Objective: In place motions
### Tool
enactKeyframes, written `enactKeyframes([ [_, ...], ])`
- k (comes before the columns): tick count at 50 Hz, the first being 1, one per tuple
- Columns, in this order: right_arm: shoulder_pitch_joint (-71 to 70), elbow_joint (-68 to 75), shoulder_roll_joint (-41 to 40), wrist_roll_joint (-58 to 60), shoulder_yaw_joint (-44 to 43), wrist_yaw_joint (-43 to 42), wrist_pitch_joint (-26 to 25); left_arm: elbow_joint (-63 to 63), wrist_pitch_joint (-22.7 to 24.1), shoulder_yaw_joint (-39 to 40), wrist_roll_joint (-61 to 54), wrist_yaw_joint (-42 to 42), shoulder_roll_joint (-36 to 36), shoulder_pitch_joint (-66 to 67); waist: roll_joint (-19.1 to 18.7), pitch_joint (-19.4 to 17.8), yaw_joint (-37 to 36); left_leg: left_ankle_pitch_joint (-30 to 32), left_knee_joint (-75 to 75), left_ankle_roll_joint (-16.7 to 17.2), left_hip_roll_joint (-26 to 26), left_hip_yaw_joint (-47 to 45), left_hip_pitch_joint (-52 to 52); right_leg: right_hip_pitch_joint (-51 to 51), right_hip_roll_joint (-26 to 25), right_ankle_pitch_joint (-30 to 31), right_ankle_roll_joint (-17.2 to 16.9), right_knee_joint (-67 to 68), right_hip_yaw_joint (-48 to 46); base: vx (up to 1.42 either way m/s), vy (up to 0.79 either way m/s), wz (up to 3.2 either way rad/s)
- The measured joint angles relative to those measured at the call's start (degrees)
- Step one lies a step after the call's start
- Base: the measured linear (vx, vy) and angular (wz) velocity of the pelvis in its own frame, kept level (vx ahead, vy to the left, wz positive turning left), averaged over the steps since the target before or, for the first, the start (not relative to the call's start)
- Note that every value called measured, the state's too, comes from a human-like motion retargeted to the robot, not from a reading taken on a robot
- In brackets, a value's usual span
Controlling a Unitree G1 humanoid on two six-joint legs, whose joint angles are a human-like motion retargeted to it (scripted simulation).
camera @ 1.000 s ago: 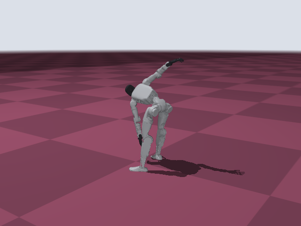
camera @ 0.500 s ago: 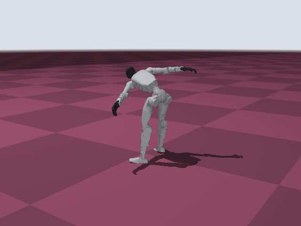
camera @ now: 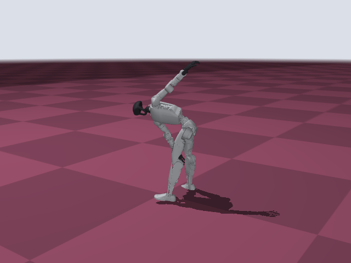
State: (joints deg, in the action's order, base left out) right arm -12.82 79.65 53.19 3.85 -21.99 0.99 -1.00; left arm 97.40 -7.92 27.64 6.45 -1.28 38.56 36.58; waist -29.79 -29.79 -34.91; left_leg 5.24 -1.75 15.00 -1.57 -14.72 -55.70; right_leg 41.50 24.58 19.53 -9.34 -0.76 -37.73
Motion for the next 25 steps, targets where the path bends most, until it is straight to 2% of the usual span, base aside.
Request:
enactKeyframes([
  [4,-10.3,2.4,-2.8,-0.4,3.3,6.6,-4.4,0.0,2.4,-3.3,-2.3,1.1,3.3,-8.5,0.0,0.0,-10.1,0.7,0.7,0.0,1.3,0.0,-3.3,2.8,0.8,0.6,-0.5,0.5,0.0,0.06,-0.54,0.46],
  [7,-16.0,3.4,-3.0,3.3,6.0,13.1,-7.8,0.0,2.3,-5.7,-5.3,2.3,5.8,-15.1,0.0,0.0,-17.7,1.0,1.0,0.0,1.6,-0.6,-5.3,4.8,1.0,0.8,-0.5,0.7,0.4,0.09,-0.49,0.18],
  [10,-18.5,3.4,-2.3,8.4,3.2,19.6,-8.7,0.0,1.4,-9.2,-7.4,2.1,8.4,-24.3,0.0,0.0,-26.2,1.1,1.0,0.0,1.5,-0.8,-6.8,6.3,0.9,0.7,-0.3,1.1,0.5,0.17,-0.68,0.02],
  [12,-18.2,2.4,-2.9,9.2,-0.5,21.8,-7.7,0.0,1.3,-10.5,-7.8,1.5,8.4,-28.8,0.0,0.0,-28.9,1.0,0.8,0.0,1.3,-0.6,-7.1,6.6,0.7,0.5,0.1,1.4,0.4,0.09,-0.41,-0.08],
  [19,-7.5,0.9,-5.8,0.3,-9.7,20.4,-2.6,0.0,2.1,-14.0,-7.3,0.4,5.4,-36.7,0.0,0.0,-23.9,-0.3,0.2,0.0,-0.4,0.9,-3.2,2.8,-0.6,0.0,0.6,1.9,0.7,-0.01,-0.08,-0.09],
  [23,6.4,-0.2,-6.8,-2.2,-14.8,20.1,1.9,-0.1,6.3,-17.7,-6.8,1.8,6.7,-42.3,0.0,0.0,-18.3,-1.2,-0.3,0.0,-2.1,1.7,1.4,-1.9,-1.9,-0.4,-0.2,2.0,0.5,-0.13,-0.1,-0.21],
  [25,13.8,0.4,-7.6,-2.5,-17.3,16.9,4.2,-0.1,7.9,-19.0,-7.5,2.3,8.1,-45.6,0.0,0.0,-14.6,-1.9,-0.6,0.0,-3.1,1.8,4.1,-4.4,-2.6,-0.7,-0.5,2.1,0.5,-0.26,-0.06,-0.33],
])
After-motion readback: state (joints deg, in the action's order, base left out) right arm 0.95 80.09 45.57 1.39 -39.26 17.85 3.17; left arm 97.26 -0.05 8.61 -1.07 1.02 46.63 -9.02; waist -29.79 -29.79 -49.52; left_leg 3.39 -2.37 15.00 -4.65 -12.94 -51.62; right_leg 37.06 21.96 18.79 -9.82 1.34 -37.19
